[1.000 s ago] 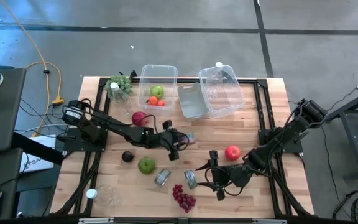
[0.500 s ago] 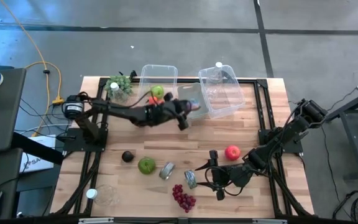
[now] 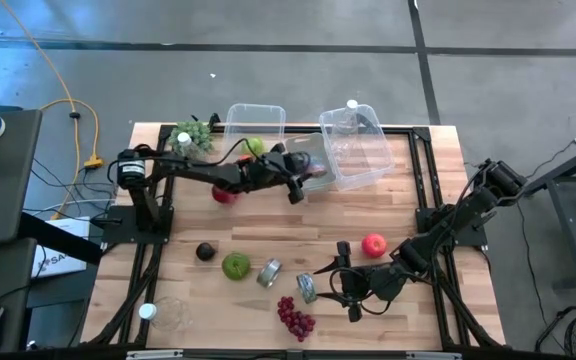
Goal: Pick & Place Food Item
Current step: Put the blue pink tuna can into the gray bin, then put the bottom plastic bottle into the right transparent bin
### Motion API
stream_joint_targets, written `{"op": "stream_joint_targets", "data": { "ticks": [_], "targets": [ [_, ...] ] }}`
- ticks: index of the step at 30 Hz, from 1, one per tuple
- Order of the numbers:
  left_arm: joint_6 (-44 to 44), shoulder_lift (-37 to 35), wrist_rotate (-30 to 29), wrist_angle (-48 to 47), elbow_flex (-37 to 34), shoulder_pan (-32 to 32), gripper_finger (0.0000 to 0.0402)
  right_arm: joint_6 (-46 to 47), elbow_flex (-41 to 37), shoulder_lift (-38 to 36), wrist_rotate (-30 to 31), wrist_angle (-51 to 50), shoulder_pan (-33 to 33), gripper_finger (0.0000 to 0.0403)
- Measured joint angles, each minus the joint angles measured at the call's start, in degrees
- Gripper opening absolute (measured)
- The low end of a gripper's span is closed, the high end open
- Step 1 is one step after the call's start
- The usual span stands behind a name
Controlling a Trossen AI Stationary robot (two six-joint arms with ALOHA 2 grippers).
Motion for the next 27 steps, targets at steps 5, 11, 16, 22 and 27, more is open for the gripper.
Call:
{"op": "stream_joint_targets", "data": {
  "ticks": [5, 11, 16, 22, 27],
  "targets": [
    [0.6, 0.04, -1.54, 0.21, 0.03, -0.26, 0.0217, -0.02, 0.0, 0.0, -0.01, 0.0, 0.0, 0.0226],
    [-0.56, 0.04, -1.68, 0.62, 0.03, -0.24, 0.022, 0.26, 0.0, 0.0, -0.02, -0.52, 0.0, 0.0226],
    [-0.58, 0.04, -1.68, 1.59, 0.01, -0.26, 0.0221, 0.35, 0.0, 0.0, -0.04, -0.57, 0.0, 0.0226],
    [-2.91, 0.03, -1.7, 1.77, 0.01, -0.28, 0.0222, 0.38, 0.0, 0.0, -0.02, -0.65, 0.0, 0.0226],
    [-3.01, -2.3, -1.7, -1.51, -0.01, -0.86, 0.0222, 0.39, 0.0, 0.0, -0.02, -1.22, 0.0, 0.0226]
  ]
}}
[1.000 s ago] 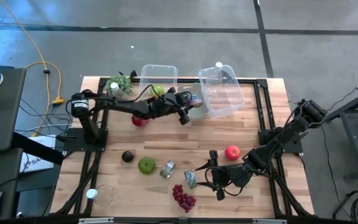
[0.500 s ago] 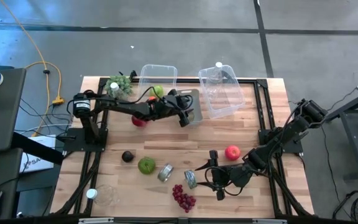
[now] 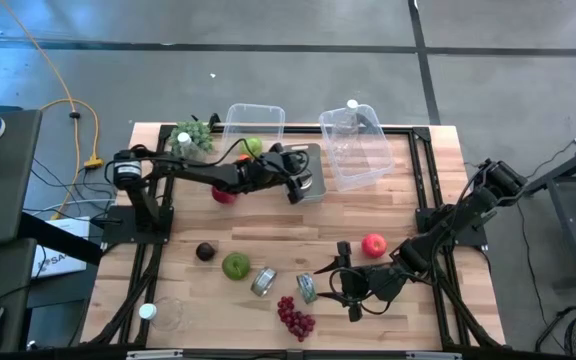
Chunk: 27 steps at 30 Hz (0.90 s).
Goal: Pick & Place Food Item
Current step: Put the bottom plastic bottle into the right transparent bin
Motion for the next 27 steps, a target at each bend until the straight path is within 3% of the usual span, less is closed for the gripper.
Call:
{"op": "stream_joint_targets", "data": {
  "ticks": [10, 19, 27],
  "targets": [
    [-2.79, -7.74, 2.21, -10.28, 0.0, -3.92, 0.0192, 0.04, 0.0, 0.0, 0.0, -0.02, 0.0, 0.0226],
    [-4.49, -12.44, 2.26, -18.89, 0.3, -10.3, 0.0189, 0.24, 0.0, 0.0, 0.0, 0.34, 0.0, 0.0226],
    [-7.7, -13.74, 2.21, -36.76, 8.69, -15.54, 0.0188, 0.18, 0.0, 0.0, 0.0, 1.34, 0.0, 0.0226]
  ]
}}
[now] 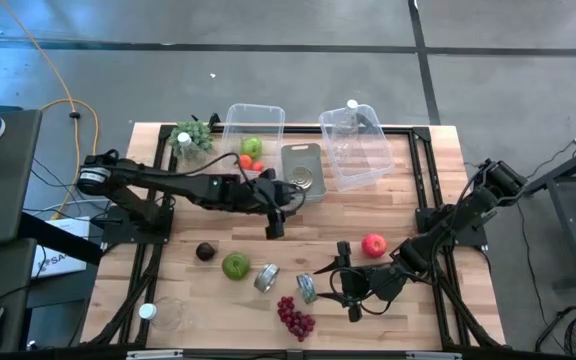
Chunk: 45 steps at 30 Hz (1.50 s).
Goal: Pick & Place Food Item
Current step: Put the bottom plastic bottle into the right transparent bin
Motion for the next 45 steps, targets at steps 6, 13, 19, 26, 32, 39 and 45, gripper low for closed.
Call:
{"op": "stream_joint_targets", "data": {
  "ticks": [6, 13, 19, 26, 32, 39, 45],
  "targets": [
    [-14.89, -0.13, 0.02, -27.4, 8.65, -5.2, 0.0188, 0.04, 0.0, 0.0, 0.0, -0.01, 0.0, 0.0226],
    [-29.41, -0.39, 0.42, -40.9, 9.67, -10.88, 0.0188, 1.4, 0.0, 0.0, -0.02, -0.09, 0.0, 0.0226],
    [-41.14, -0.39, 2.45, -46.02, 9.64, -12.89, 0.0188, 1.5, 0.0, 0.0, -0.02, -0.07, 0.0, 0.0226],
    [-44.64, -0.39, 2.23, -50.77, 9.59, -10.9, 0.0188, 1.5, 0.0, 0.0, -0.02, -0.07, 0.0, 0.0226],
    [-38.58, -0.39, 4.2, -49.7, 9.36, -10.19, 0.0188, 1.53, 0.0, 0.0, -0.02, -0.05, 0.0, 0.0226],
    [-33.8, -0.39, 4.31, -47.22, 9.36, -9.73, 0.0188, 1.55, 0.0, 0.0, -0.02, -0.03, 0.0, 0.0226],
    [-30.88, -0.39, 4.59, -47.37, 9.36, -9.55, 0.0194, 1.55, 0.0, 0.0, -0.02, -0.04, 0.0, 0.0226]
  ]
}}
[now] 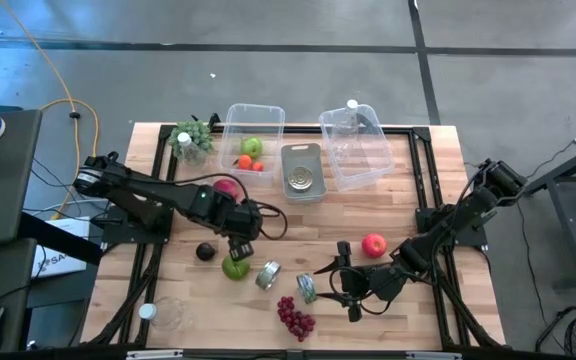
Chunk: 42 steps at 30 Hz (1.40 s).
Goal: Pick & Place Food Item
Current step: Put the bottom plastic bottle into the right transparent bin
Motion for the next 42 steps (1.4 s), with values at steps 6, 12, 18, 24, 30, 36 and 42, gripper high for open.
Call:
{"op": "stream_joint_targets", "data": {
  "ticks": [6, 12, 18, 24, 30, 36, 42],
  "targets": [
    [2.72, 0.0, 0.31, 0.0, 0.0, -0.32, 0.0244, 0.0, 0.0, 0.0, -0.01, -0.01, 0.0, 0.0226],
    [3.08, 1.65, 2.71, -0.26, 0.0, -0.96, 0.0313, 0.0, 0.0, 0.0, -0.02, -0.03, 0.0, 0.0226],
    [3.85, 4.42, 6.01, -0.61, -0.02, -0.48, 0.0365, 0.0, 0.0, 0.0, -0.17, -0.24, 0.0, 0.0226],
    [4.24, 5.45, 6.0, -0.36, -0.02, 0.79, 0.0383, 0.0, 0.0, 0.0, -0.19, -0.06, 0.0, 0.0226],
    [4.24, 5.6, 8.07, -0.44, -0.02, 3.04, 0.0383, 0.0, 0.0, 0.0, -0.2, -0.08, 0.0, 0.0226],
    [11.65, 5.6, 10.6, -0.47, 0.09, 5.04, 0.0383, 0.0, 0.0, 0.0, -0.19, -0.1, 0.0, 0.0226],
    [22.24, 5.6, 10.68, -0.95, 0.99, 4.92, 0.0383, -0.02, 0.0, 0.0, -0.17, -0.08, 0.0, 0.0226]
  ]
}}
